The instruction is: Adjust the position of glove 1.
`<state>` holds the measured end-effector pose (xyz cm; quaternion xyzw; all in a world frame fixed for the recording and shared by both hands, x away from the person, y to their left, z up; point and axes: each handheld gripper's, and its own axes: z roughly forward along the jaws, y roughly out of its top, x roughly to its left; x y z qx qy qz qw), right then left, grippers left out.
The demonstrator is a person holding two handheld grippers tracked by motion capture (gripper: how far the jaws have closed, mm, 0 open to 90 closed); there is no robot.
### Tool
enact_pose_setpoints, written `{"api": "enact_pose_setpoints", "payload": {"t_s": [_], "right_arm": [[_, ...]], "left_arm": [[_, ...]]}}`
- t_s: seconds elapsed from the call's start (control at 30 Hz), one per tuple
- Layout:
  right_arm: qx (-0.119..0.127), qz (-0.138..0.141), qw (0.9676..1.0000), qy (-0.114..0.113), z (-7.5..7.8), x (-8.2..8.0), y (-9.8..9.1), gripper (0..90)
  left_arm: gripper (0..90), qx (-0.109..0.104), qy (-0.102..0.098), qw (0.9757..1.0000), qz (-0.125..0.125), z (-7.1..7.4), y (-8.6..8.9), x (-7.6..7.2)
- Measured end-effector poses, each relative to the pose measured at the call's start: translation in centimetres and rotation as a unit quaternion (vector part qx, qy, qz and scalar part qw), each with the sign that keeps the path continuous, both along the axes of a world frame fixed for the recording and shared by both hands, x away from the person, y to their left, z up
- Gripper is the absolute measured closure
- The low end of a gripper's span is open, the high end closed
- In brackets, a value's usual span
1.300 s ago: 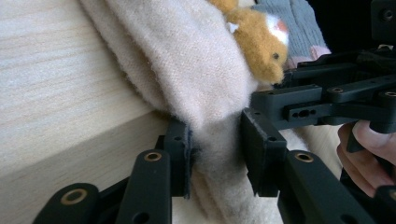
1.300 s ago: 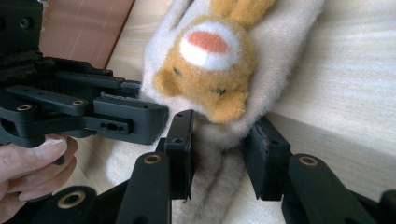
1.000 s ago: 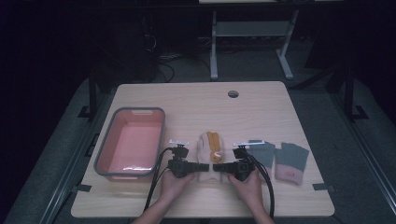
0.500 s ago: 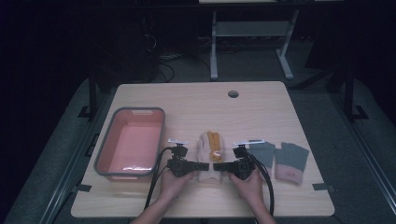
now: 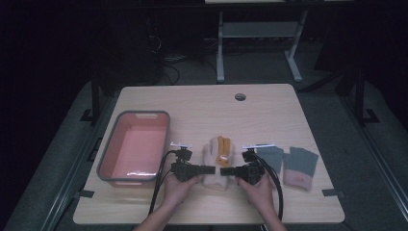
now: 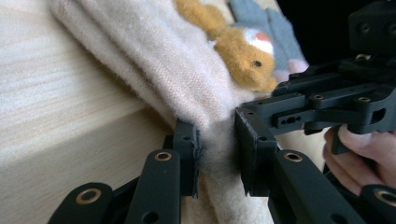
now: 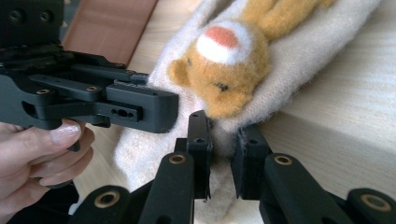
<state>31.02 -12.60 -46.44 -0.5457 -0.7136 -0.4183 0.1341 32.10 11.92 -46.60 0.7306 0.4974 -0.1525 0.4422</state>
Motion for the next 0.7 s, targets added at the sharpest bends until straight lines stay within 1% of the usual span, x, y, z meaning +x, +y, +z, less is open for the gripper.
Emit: {"api": "enact_pose_setpoints", "payload": {"t_s": [0.07, 0.1, 0.13, 0.17, 0.23, 0.27, 0.3, 0.33, 0.4, 0.47, 0.5, 0.53, 0.57, 0.6, 0.63, 0.67, 0.7], "right_arm": [[-0.006, 0.000, 1.0000, 0.003, -0.3, 0.0, 0.0, 78.2], [-0.006, -0.002, 1.0000, 0.002, -0.4, 0.1, 0.0, 77.1], [-0.003, -0.005, 1.0000, 0.007, -0.4, 0.1, 0.0, 74.0], [-0.007, -0.005, 0.9999, 0.005, -0.4, 0.1, -0.1, 70.3], [-0.011, -0.010, 0.9999, 0.005, -0.5, 0.2, -0.1, 60.4], [-0.015, -0.011, 0.9998, 0.011, -0.5, 0.3, -0.1, 58.4], [-0.013, -0.010, 0.9997, 0.016, -0.6, 0.4, -0.2, 57.3], [-0.010, -0.013, 0.9994, 0.030, -0.6, 0.5, -0.3, 56.9], [0.003, -0.018, 0.9989, 0.042, -0.9, 0.5, -0.3, 61.6], [0.008, -0.020, 0.9989, 0.042, -1.1, 0.5, 0.0, 67.9], [0.008, -0.019, 0.9992, 0.034, -1.2, 0.5, 0.0, 71.5], [0.009, -0.018, 0.9992, 0.033, -1.2, 0.5, 0.1, 74.6], [0.011, -0.015, 0.9994, 0.028, -1.1, 0.5, 0.0, 76.7], [0.010, -0.011, 0.9997, 0.021, -1.0, 0.4, 0.0, 78.0], [0.008, -0.010, 0.9998, 0.018, -0.9, 0.4, 0.0, 78.6], [0.008, -0.010, 0.9998, 0.018, -0.7, 0.3, 0.0, 79.0], [0.004, -0.008, 0.9999, 0.012, -0.6, 0.3, 0.0, 79.3]], "left_arm": [[71.5, 0.009, -0.003, 0.9999, -0.004, -0.2, -0.1, 0.0], [71.6, 0.009, 0.001, 1.0000, -0.002, -0.3, -0.1, 0.0], [71.6, 0.011, 0.001, 0.9999, -0.002, -0.3, -0.2, 0.0], [71.6, 0.014, 0.000, 0.9999, -0.003, -0.4, -0.2, 0.0], [71.6, 0.018, -0.001, 0.9998, -0.005, -0.4, -0.2, 0.0], [71.5, 0.019, -0.001, 0.9998, -0.006, -0.5, -0.2, 0.0], [71.5, 0.020, -0.004, 0.9998, -0.006, -0.5, -0.2, 0.0], [71.5, 0.019, -0.003, 0.9998, -0.004, -0.5, -0.3, -0.1], [71.4, 0.016, -0.001, 0.9999, 0.000, -0.6, -0.3, -0.1], [71.4, 0.015, 0.003, 0.9999, 0.003, -0.7, -0.2, -0.1], [71.5, 0.014, 0.004, 0.9999, 0.004, -0.7, -0.2, -0.1], [71.5, 0.014, 0.003, 0.9999, 0.004, -0.7, -0.3, -0.1], [71.5, 0.016, 0.001, 0.9999, 0.002, -0.6, -0.3, -0.1], [71.6, 0.017, -0.003, 0.9998, 0.004, -0.5, -0.4, -0.2], [71.6, 0.021, -0.014, 0.9997, -0.001, -0.4, -0.4, -0.3], [71.6, 0.020, -0.018, 0.9996, -0.002, -0.3, -0.4, -0.4], [71.7, 0.018, -0.016, 0.9997, -0.003, -0.2, -0.4, -0.4]]}}
